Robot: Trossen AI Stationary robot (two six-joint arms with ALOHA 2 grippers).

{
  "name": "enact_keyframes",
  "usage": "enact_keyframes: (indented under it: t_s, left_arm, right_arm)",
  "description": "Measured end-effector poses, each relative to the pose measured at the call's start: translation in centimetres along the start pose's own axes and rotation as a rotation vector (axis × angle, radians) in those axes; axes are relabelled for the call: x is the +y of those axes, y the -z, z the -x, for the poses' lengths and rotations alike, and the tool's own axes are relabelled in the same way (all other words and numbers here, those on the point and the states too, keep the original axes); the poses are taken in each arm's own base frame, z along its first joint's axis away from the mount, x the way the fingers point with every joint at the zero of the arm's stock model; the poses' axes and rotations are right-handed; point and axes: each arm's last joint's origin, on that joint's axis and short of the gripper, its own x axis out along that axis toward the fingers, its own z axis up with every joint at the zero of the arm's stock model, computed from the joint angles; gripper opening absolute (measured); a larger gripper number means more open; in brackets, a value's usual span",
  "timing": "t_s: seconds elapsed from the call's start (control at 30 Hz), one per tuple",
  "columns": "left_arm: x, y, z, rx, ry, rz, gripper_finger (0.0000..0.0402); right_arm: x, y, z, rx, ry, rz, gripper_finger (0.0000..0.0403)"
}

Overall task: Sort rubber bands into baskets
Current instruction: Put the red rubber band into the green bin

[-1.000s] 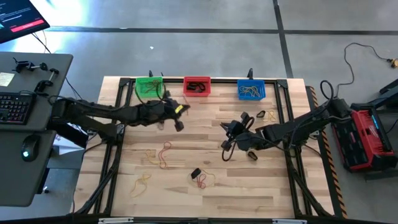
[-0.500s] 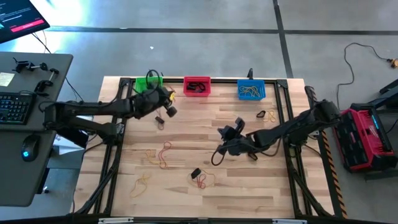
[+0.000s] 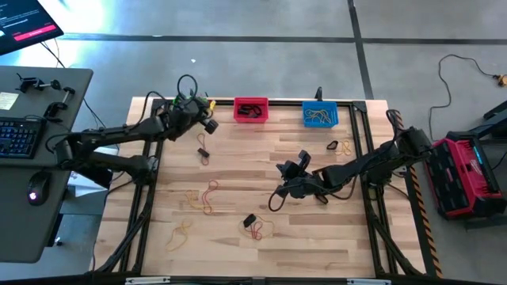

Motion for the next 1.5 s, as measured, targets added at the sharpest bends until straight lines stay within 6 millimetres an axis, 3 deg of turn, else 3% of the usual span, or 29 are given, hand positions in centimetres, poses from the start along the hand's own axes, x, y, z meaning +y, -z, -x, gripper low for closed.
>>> enact_keyframes:
  t_s: [0.17, 0.37, 0.53, 1.0, 1.5]
  left_arm:
    - [2.0, 1.1, -1.3, 0.039, -0.096, 0.035, 0.0]
    - [3.7, 3.7, -2.9, 0.101, -0.1, 0.089, 0.0]
    - [4.7, 4.6, -3.7, 0.119, -0.108, 0.133, 0.0]
    - [5.2, 6.6, -6.3, 0.229, -0.053, 0.144, 0.0]
    - [6.2, 7.3, -6.6, 0.283, -0.087, 0.165, 0.0]
  right_arm:
    - [0.0, 0.0, 0.0, 0.0, 0.0, 0.001, 0.0]
    - [0.0, 0.0, 0.0, 0.0, 0.0, 0.009, 0.0]
    - [0.0, 0.0, 0.0, 0.001, -0.001, 0.009, 0.0]
    - [0.2, -0.1, 0.0, 0.003, -0.041, -0.008, 0.0]
    - [0.2, -0.2, 0.0, 0.0, -0.051, -0.003, 0.0]
